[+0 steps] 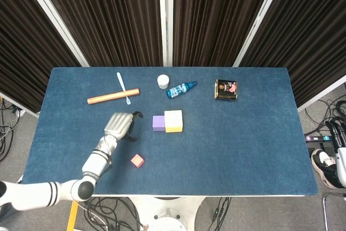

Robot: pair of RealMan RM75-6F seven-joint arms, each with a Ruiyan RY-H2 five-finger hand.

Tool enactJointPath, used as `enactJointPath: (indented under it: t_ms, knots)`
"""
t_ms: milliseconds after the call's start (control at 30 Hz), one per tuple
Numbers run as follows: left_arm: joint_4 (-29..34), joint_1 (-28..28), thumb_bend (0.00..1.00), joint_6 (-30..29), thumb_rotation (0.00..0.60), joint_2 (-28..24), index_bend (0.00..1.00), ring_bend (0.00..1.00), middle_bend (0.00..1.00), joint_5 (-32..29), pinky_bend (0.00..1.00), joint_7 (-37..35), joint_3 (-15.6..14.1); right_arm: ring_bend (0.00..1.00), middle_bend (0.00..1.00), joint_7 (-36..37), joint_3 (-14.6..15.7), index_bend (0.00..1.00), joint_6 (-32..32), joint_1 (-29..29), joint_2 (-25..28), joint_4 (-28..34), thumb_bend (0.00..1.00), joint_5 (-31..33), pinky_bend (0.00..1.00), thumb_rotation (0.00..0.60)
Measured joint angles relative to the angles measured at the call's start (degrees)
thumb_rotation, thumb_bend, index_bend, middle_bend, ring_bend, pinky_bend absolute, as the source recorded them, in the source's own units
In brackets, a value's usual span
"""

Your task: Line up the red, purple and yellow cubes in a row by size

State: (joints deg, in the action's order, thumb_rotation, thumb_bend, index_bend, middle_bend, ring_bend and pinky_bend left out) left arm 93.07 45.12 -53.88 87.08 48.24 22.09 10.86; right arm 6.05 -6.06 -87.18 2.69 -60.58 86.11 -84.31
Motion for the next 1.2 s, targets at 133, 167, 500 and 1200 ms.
enactJointPath:
  t_ms: [133, 167, 500, 1200]
  knots:
    - [2.3, -1.6, 0.22, 2.3, 0.600, -3.2, 0.38, 0.86, 0.81, 9.2, 0.97, -4.1, -3.2, 0.02, 0.08, -0.5, 0.1, 0.00, -0.1, 0.0, 0.0, 0.5, 0.15, -0.2, 0.15, 0.600]
    - [2.7, -2.0, 0.23, 2.9, 0.600, -3.9, 0.38, 0.86, 0.81, 11.4, 0.97, -5.0, -4.1, 0.02, 0.08, -0.6, 0.2, 0.00, -0.1, 0.0, 0.0, 0.6, 0.15, -0.3, 0.15, 0.600]
    - [5.7, -3.4, 0.26, 8.7, 0.600, -7.0, 0.38, 0.85, 0.81, 19.4, 0.97, -8.9, -10.8, 0.03, 0.08, -1.2, 0.4, 0.00, 0.1, 0.0, 0.0, 1.3, 0.15, -0.2, 0.15, 0.600]
    - [-1.6, -4.1, 0.31, 6.0, 0.600, 0.8, 0.53, 0.86, 0.83, 17.6, 0.97, -6.5, -10.8, 0.03, 0.08, -0.8, 0.5, 0.00, 0.6, 0.1, 0.1, 1.1, 0.15, -0.2, 0.15, 0.600]
